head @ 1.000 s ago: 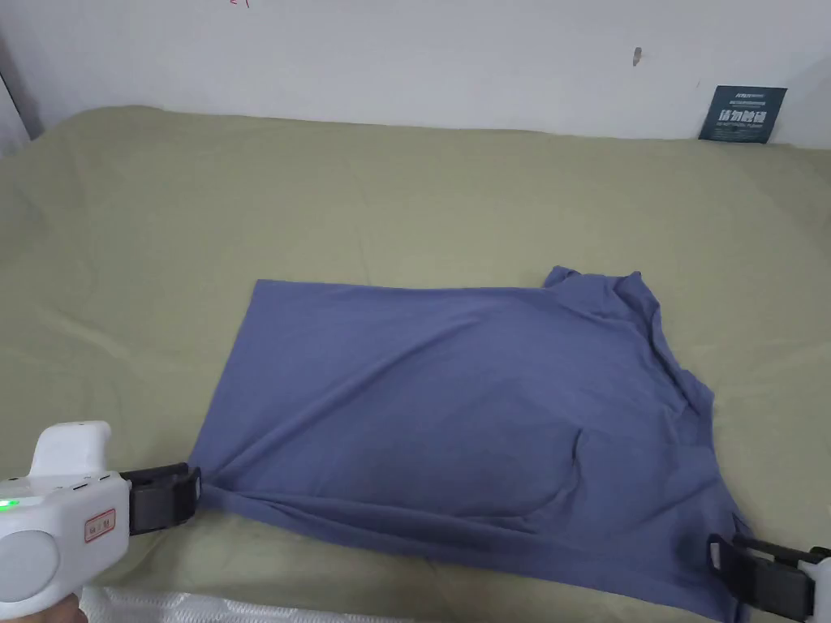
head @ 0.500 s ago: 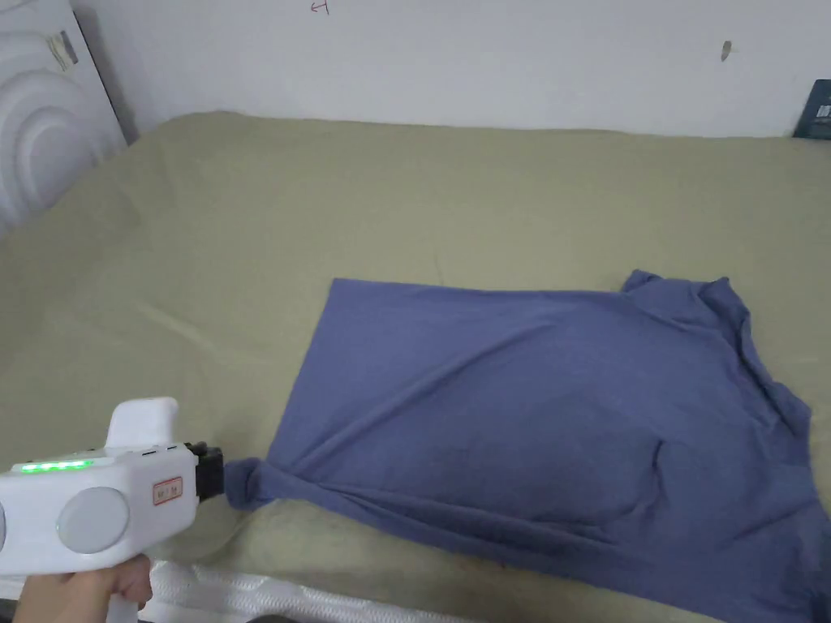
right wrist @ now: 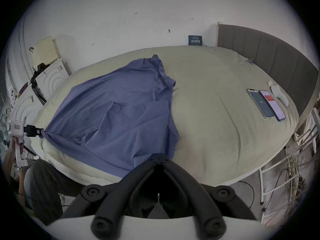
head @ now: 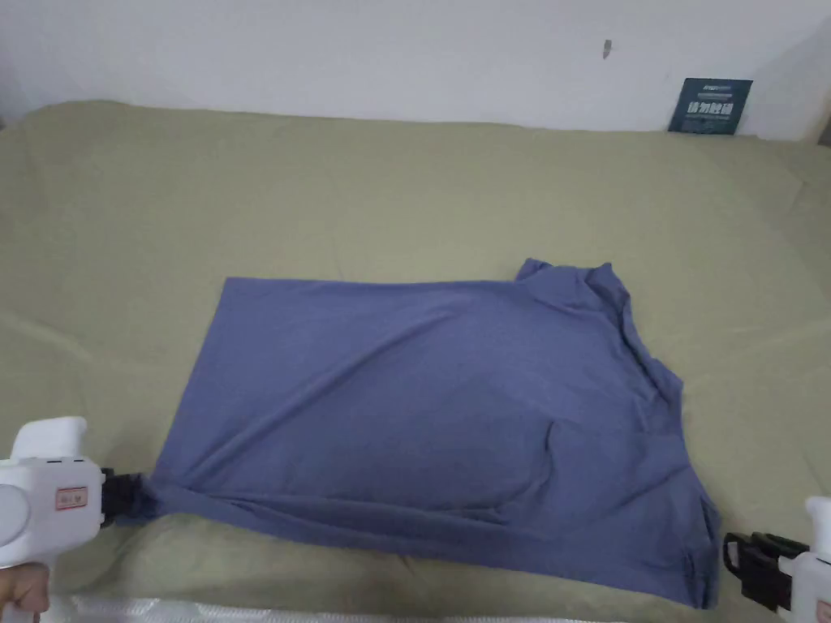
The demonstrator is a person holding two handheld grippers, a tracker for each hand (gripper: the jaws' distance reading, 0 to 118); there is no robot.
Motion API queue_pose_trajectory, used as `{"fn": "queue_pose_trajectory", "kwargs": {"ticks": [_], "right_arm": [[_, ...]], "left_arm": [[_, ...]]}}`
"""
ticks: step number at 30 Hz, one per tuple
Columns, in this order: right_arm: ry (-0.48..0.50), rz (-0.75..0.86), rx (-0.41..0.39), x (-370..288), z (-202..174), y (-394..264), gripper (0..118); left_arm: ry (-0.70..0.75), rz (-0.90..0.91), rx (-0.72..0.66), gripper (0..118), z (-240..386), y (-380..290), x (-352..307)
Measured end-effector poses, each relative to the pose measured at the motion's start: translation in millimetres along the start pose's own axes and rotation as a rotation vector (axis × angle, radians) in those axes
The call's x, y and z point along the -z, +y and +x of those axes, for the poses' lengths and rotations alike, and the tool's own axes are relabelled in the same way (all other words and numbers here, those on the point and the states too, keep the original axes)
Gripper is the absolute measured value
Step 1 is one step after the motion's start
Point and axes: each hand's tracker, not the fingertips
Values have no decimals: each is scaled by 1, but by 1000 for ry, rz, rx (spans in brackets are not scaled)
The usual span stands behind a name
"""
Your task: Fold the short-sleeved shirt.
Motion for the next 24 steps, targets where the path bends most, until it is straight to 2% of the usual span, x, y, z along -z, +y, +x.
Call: {"fn": "queue_pose_trajectory", "kwargs": {"ticks": [1, 2, 4, 6, 7, 8, 9, 12, 13, 15, 18, 24], "right_arm": [[4, 1, -6, 0, 0, 0, 99], [4, -2, -16, 1, -1, -1, 114], [34, -72, -21, 8, -2, -3, 104], [48, -69, -29, 13, -5, -7, 90], [40, -104, -45, 17, -8, -9, 69], [9, -157, -63, 26, -9, -11, 13], [-5, -190, -77, 32, -10, -13, 3], [-49, -169, -115, 42, -5, -21, 3], [-53, -106, -80, 37, -1, -20, 3], [20, -114, -20, 23, 4, -12, 3], [-4, -39, -74, 7, -3, 9, 3], [21, 41, -59, 2, -9, 75, 3]], "left_arm": [[5, 5, -3, 0, 6, 3, -3], [9, 11, -3, 0, 6, 3, -4], [5, 14, -6, 0, 3, 2, -6], [7, 16, -10, 0, 10, 6, -9], [9, 18, -11, 0, 9, 5, -9], [12, 20, -12, 0, 9, 4, -9], [14, 20, -13, 0, 13, 7, -9], [23, 23, -8, 0, 13, 6, -10], [24, 31, -2, 0, 13, 8, -11], [12, 46, 1, 0, 10, 10, -17], [5, 79, 9, 0, 13, 20, -30], [2, 134, 26, 0, 21, 54, -32]]}}
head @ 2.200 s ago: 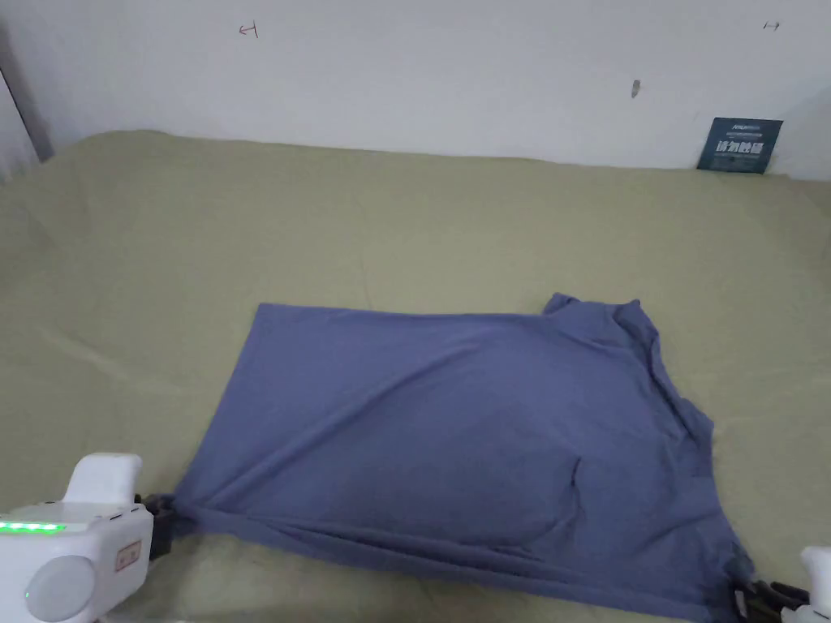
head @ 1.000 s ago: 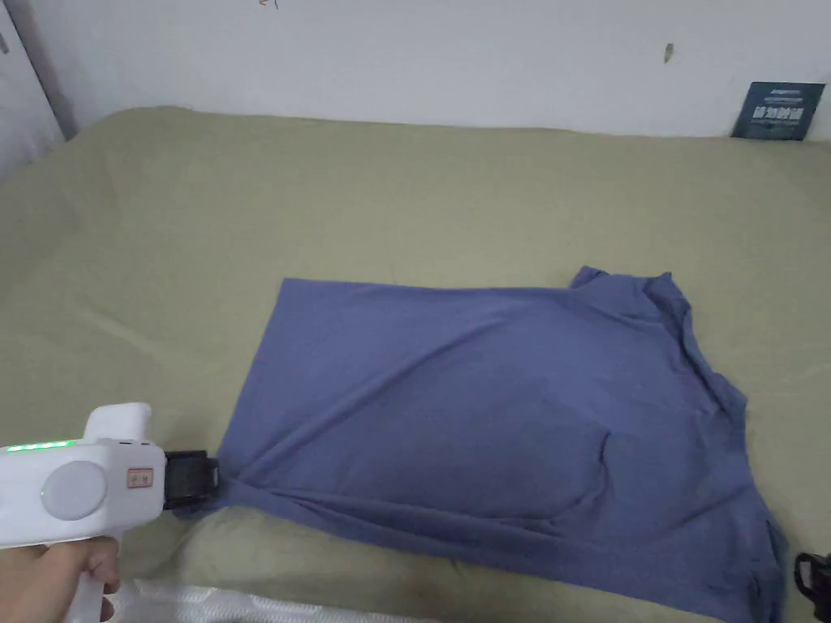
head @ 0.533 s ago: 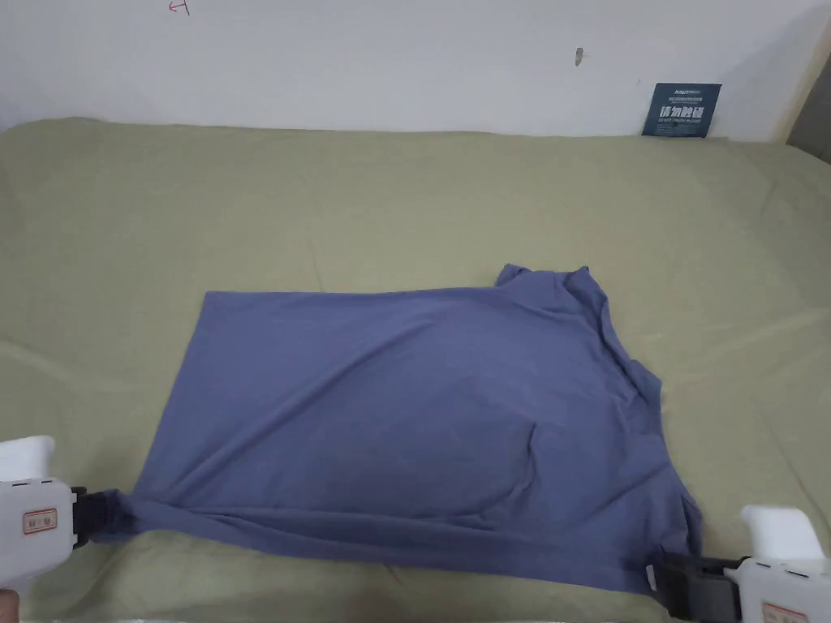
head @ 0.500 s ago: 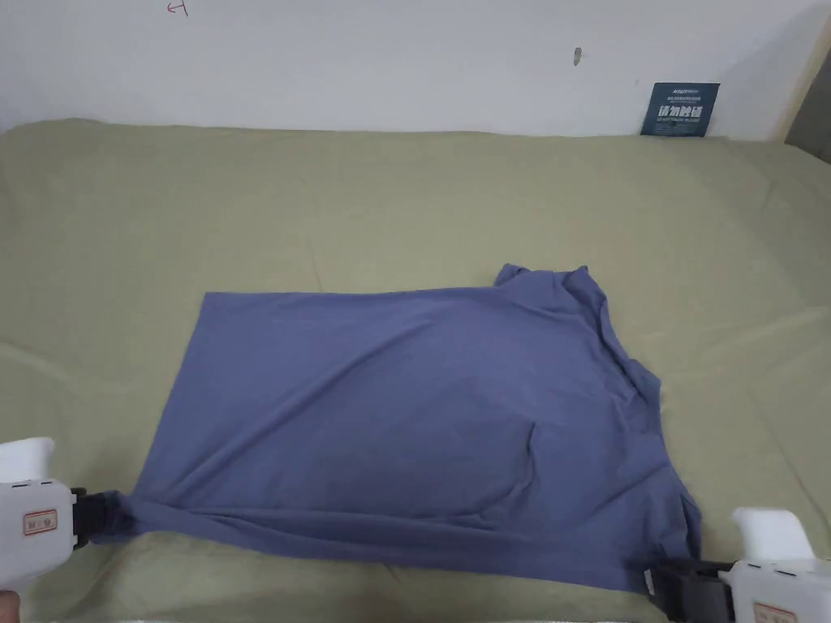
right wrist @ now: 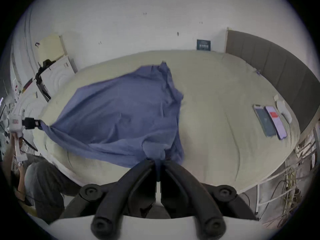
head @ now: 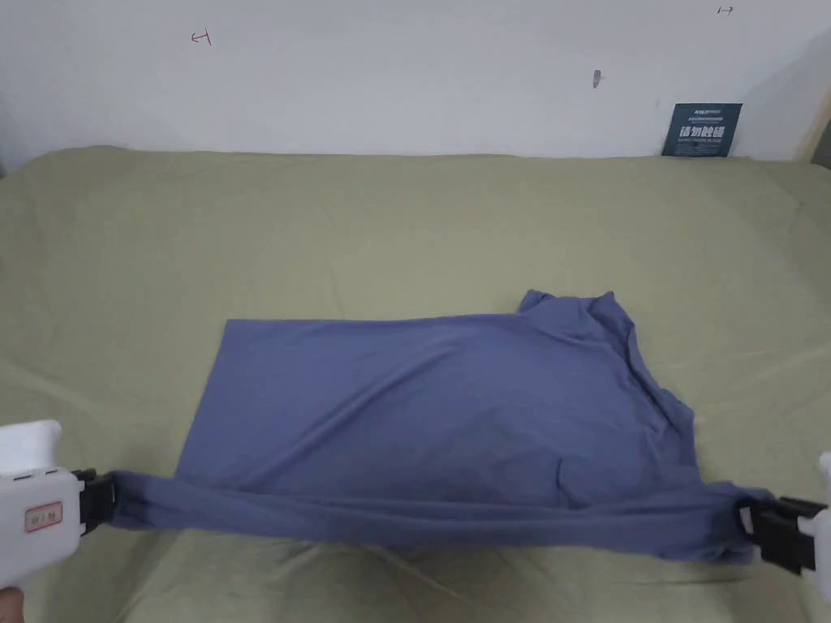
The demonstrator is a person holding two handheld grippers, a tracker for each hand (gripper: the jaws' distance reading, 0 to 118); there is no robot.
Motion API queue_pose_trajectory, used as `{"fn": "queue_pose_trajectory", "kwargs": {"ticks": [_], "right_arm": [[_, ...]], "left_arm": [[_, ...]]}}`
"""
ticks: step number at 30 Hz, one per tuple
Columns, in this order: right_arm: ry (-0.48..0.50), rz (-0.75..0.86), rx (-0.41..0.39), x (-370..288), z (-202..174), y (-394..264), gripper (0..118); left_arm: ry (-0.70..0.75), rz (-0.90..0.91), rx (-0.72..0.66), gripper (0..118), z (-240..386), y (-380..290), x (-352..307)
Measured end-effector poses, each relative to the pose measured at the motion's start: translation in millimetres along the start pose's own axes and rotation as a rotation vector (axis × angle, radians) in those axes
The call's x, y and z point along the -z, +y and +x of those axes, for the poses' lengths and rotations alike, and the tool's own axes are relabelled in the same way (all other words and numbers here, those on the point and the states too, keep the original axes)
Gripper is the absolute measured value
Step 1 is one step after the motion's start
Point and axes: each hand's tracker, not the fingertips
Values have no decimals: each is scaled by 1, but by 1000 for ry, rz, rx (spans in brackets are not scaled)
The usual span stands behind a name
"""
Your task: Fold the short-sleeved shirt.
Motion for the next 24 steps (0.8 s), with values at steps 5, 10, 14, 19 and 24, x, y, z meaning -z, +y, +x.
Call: {"fn": "queue_pose_trajectory", "kwargs": {"ticks": [5, 10, 14, 19, 24], "right_arm": [[-17, 16, -11, 31, 1, 55, 3], [-34, -17, -27, 93, 12, 103, 3], [-67, -83, -50, 139, 16, 120, 3], [-71, -157, -35, 179, 22, 117, 58], [-61, -164, 18, 166, 30, 101, 98]], "left_arm": [[11, 20, 2, 0, 10, 41, 25], [27, 16, -4, 0, 24, 80, 68], [45, -23, 8, 0, 32, 95, 106], [57, -78, 11, 49, 36, 93, 143], [56, -70, 22, 111, 32, 80, 136]]}}
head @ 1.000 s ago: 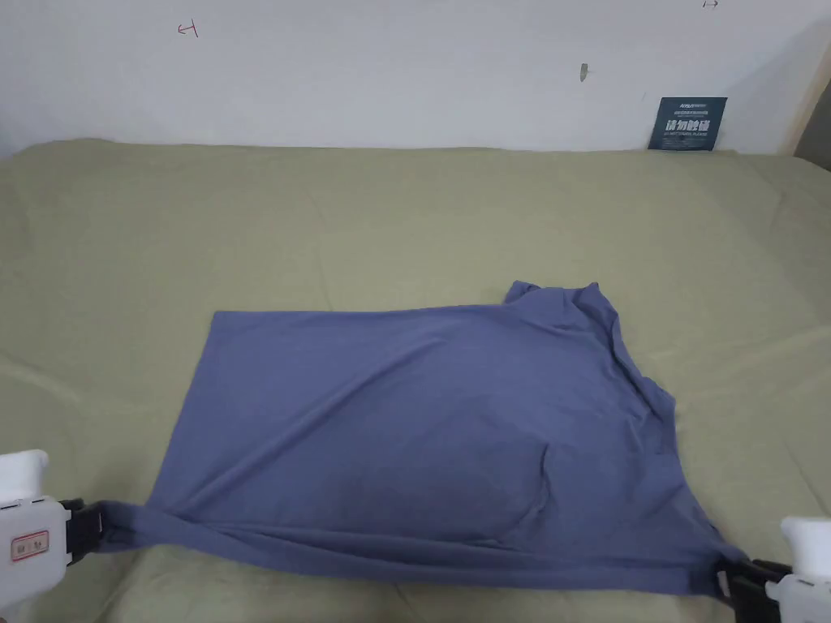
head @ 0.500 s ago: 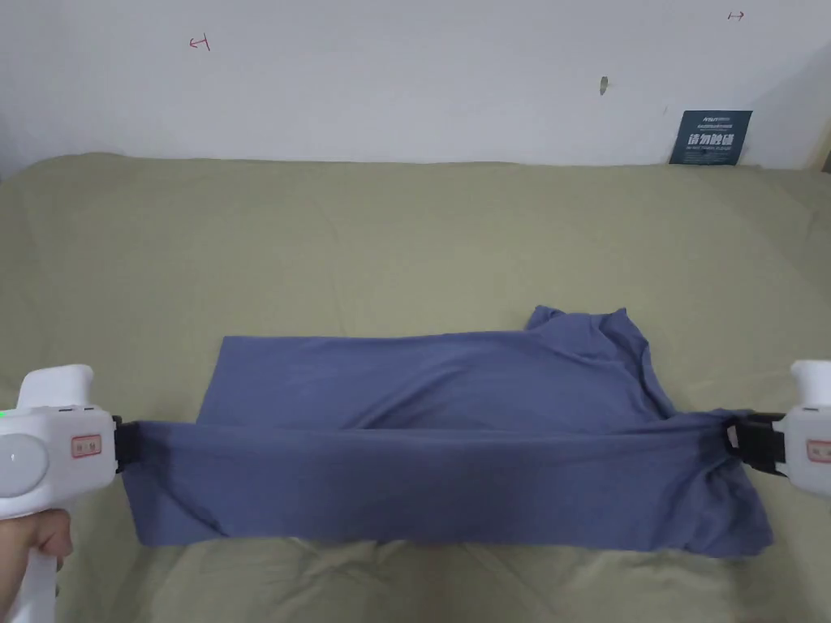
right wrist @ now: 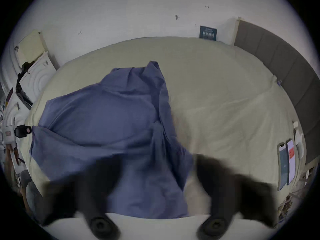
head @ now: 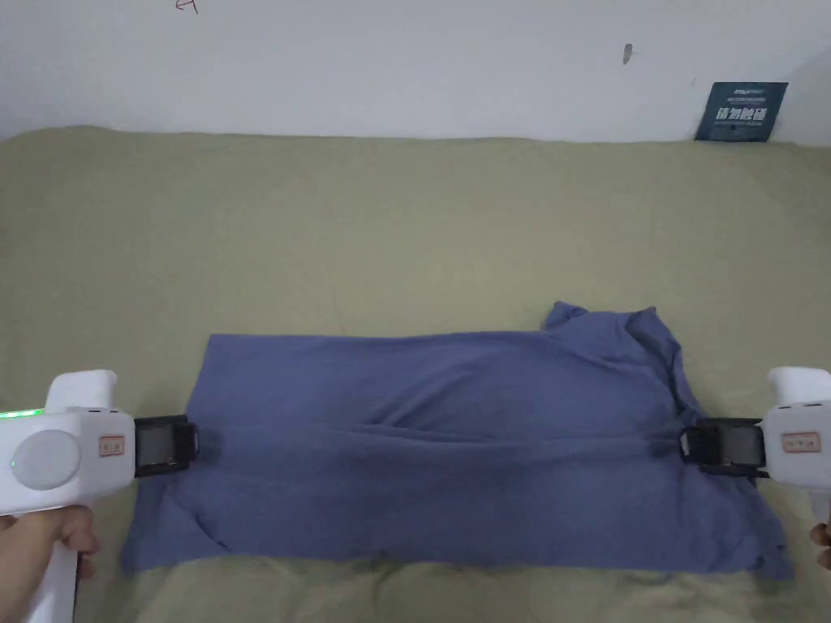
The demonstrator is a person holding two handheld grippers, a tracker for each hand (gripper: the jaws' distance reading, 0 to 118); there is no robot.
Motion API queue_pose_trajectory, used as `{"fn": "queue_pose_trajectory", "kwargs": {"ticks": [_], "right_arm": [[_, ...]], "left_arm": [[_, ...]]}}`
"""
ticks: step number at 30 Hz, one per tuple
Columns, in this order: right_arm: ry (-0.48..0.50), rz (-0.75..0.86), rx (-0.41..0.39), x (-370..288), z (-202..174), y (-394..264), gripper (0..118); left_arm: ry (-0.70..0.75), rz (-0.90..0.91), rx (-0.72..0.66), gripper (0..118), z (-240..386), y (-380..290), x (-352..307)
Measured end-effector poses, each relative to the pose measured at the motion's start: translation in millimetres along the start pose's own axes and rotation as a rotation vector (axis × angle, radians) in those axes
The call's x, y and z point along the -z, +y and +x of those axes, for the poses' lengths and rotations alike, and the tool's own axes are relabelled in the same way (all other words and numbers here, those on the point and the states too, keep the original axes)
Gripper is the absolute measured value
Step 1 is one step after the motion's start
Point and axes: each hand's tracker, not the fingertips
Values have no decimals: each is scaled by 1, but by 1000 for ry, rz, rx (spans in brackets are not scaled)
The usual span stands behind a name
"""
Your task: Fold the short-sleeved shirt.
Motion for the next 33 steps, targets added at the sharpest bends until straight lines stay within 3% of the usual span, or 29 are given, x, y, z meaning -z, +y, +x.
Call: {"fn": "queue_pose_trajectory", "kwargs": {"ticks": [1, 2, 3, 4, 5, 8, 9, 10, 11, 12, 17, 18, 19, 20, 21, 22, 23, 24, 25, 26, 27, 28, 32, 33], "right_arm": [[1, 50, -12, -12, 1, -5, 93], [-24, 66, -10, -25, 0, -12, 75], [-37, 79, -4, -33, 1, -18, 46], [-60, 103, 12, -45, 3, -27, 11], [-45, 121, 25, -56, 5, -37, 0], [-86, 164, 82, -68, 11, -60, 0], [-47, 144, 70, -72, 12, -65, 0], [-23, 129, 80, -72, 15, -74, 0], [-30, 127, 81, -74, 14, -80, 0], [-34, 123, 80, -75, 13, -86, 0], [-13, 96, 97, -67, 13, -106, 0], [-15, 93, 100, -68, 9, -109, 0], [-17, 89, 99, -66, 7, -110, 0], [-16, 85, 98, -65, 6, -112, 0], [-12, 79, 93, -63, 5, -112, 0], [-17, 75, 92, -61, 4, -110, 4], [-15, 72, 89, -59, 4, -110, 31], [-11, 71, 87, -58, 3, -110, 31], [-9, 74, 88, -57, 2, -109, 43], [-1, 76, 89, -54, 2, -106, 70], [3, 74, 92, -52, 2, -103, 108], [11, 62, 97, -48, 1, -100, 118], [20, 23, 88, -32, -13, -92, 105], [2, 11, 82, -24, -16, -89, 89]], "left_arm": [[11, 31, 9, 105, -4, -3, -11], [14, 25, 12, 90, -7, -7, -20], [24, 27, 11, 71, -9, -12, -27], [27, 38, 4, 38, -12, -20, -37], [18, 43, -14, 0, -17, -25, -46], [-39, 3, -84, 0, -21, -43, -58], [-61, -8, -83, 4, -20, -46, -60], [-95, -25, -85, 26, -18, -52, -60], [-105, -30, -85, 86, -15, -55, -60], [-100, -37, -78, 118, -11, -58, -58], [-21, -63, -5, 112, 15, -65, -35], [1, -100, 2, 106, 21, -64, -25], [10, -95, 4, 88, 26, -64, -18], [22, -102, 14, 63, 31, -64, -12], [24, -114, 37, 53, 28, -64, -9], [30, -115, 50, 34, 32, -65, -6], [23, -113, 45, 4, 35, -65, -6], [-24, -109, 30, 4, 37, -64, -8], [-12, -104, 29, 4, 32, -63, -15], [-19, -98, 37, 4, 34, -63, -15], [-44, -79, 37, 4, 36, -62, -15], [-30, -80, 36, 4, 39, -60, -15], [-31, -85, 46, 4, 35, -60, -18], [-33, -84, 40, 4, 30, -61, -20]]}}
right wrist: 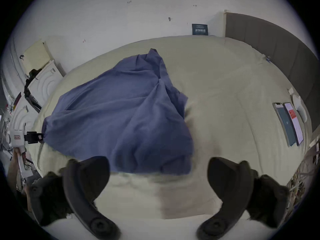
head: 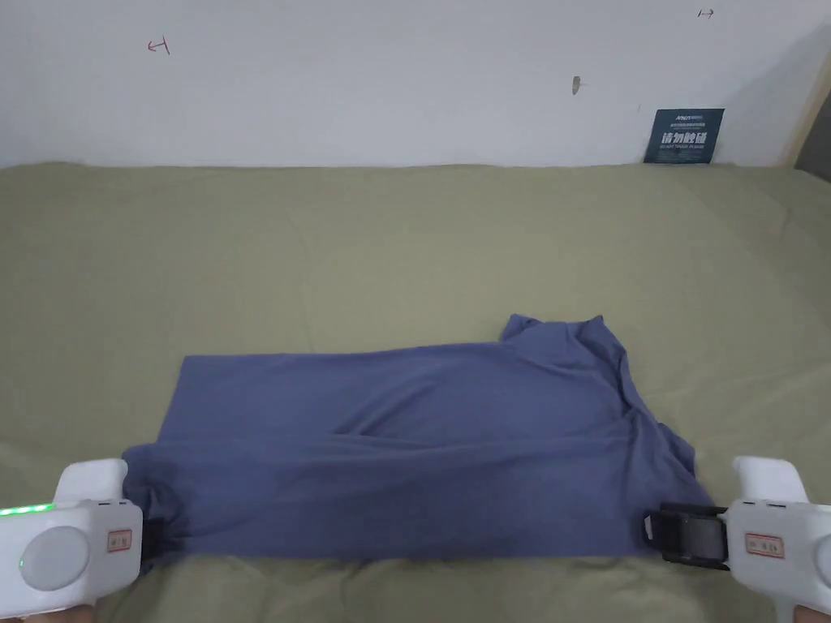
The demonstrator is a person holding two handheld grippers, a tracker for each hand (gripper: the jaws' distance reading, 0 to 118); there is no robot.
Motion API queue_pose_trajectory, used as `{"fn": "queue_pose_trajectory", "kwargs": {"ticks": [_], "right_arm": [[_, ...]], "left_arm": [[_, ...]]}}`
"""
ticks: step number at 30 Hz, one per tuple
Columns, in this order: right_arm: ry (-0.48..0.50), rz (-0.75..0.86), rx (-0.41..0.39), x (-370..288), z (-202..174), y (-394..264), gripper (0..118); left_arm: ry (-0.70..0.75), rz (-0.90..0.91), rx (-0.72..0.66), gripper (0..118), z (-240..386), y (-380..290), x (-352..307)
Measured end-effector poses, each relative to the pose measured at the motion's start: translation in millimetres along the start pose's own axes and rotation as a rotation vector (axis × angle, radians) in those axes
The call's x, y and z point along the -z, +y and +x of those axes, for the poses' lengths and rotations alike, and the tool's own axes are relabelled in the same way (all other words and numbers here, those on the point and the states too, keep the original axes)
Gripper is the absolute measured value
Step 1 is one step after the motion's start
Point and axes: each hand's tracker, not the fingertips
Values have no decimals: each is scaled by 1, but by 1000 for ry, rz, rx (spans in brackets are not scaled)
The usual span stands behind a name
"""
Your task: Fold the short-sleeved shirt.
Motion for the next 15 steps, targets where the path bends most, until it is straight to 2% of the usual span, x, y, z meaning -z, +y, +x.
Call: {"fn": "queue_pose_trajectory", "kwargs": {"ticks": [1, 2, 4, 6, 9, 15], "right_arm": [[-9, 0, 11, 6, 1, 0, 55], [-12, -5, 23, 10, 2, 2, 11], [-1, -21, 61, 14, 2, 5, 8], [54, -4, 104, 10, 1, 5, 7], [7, 24, 20, -9, -5, 1, 7], [34, 63, 38, -61, 4, -21, 7]], "left_arm": [[0, 0, 0, 4, -1, 0, 0], [1, 0, 0, 4, -1, 1, 1], [1, 2, 7, 4, -3, 1, -2], [0, 11, 13, 4, -4, 1, -7], [0, 33, 18, 4, -10, 2, -20], [-8, 54, 15, 4, -21, -15, -54]]}}
